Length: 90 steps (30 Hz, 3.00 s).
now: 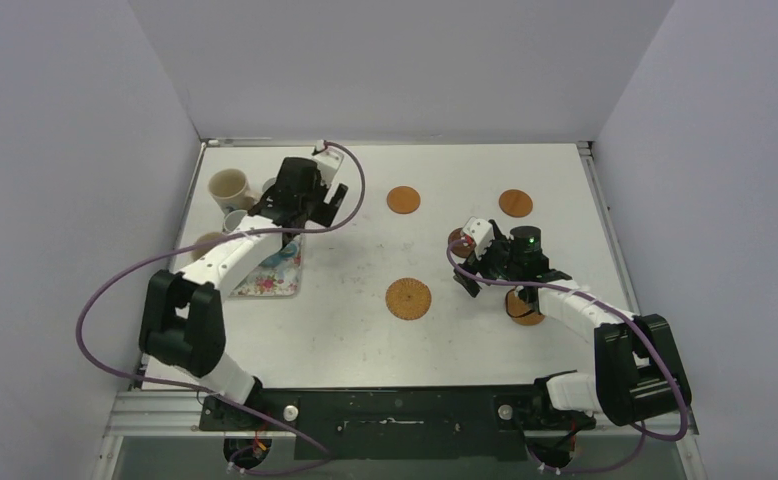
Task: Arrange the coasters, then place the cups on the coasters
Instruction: Move the tray to the center of the board, then pick up the cup from the tray.
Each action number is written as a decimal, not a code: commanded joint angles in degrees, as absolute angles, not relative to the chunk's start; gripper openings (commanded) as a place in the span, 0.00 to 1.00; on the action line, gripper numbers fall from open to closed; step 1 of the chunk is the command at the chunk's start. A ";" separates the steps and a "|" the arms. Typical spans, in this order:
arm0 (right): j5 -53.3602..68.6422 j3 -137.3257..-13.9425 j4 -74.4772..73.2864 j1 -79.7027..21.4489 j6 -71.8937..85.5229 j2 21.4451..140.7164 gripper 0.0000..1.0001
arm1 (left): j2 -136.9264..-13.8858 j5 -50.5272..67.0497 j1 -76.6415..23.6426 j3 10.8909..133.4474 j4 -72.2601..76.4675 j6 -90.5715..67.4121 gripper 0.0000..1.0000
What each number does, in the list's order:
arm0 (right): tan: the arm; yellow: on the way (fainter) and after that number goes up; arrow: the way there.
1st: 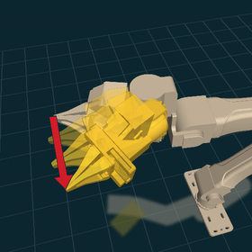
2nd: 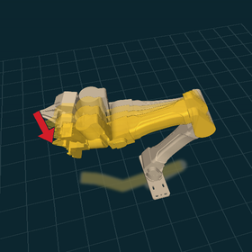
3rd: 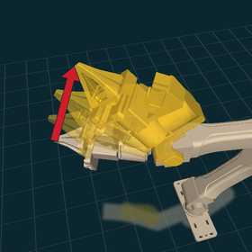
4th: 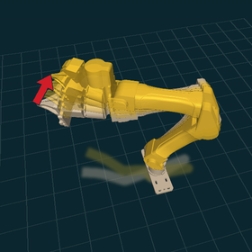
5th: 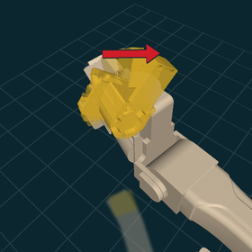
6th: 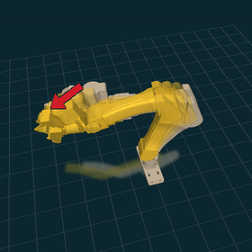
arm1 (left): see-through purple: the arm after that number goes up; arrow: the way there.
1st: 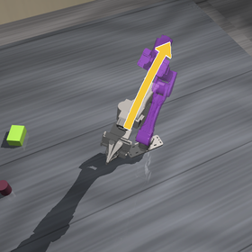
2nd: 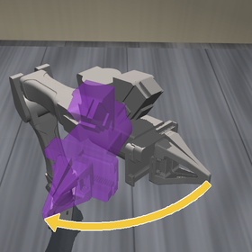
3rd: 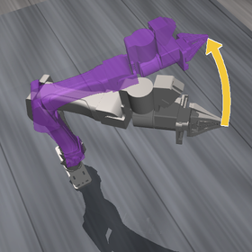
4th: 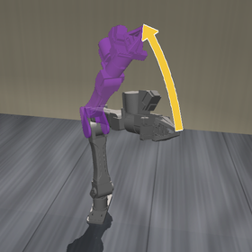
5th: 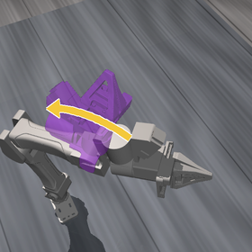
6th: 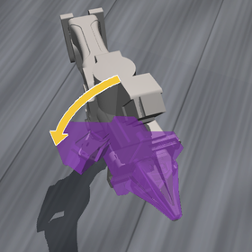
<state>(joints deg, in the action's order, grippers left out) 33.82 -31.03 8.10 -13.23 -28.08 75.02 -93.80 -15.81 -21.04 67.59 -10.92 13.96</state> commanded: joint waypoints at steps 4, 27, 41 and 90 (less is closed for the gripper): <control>34.57 -31.65 9.56 -13.63 -29.00 75.07 1.00 | -78.23 -13.54 -21.46 66.95 -14.66 12.70 0.97; 34.98 -31.81 9.40 -13.80 -30.04 76.22 1.00 | -74.33 3.29 -5.05 58.19 -12.08 14.27 0.97; 35.00 -32.17 9.06 -13.93 -30.74 77.40 1.00 | -76.63 6.84 -10.68 57.63 -18.49 25.21 0.97; 34.19 -32.50 8.27 -14.25 -31.46 78.19 1.00 | -96.18 7.67 -13.74 73.36 -53.66 74.88 0.59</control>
<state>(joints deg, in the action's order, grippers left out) 33.78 -31.03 6.98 -13.61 -30.63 77.54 -97.19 7.09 -14.04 71.66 -52.95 72.69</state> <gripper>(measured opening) 1.000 0.600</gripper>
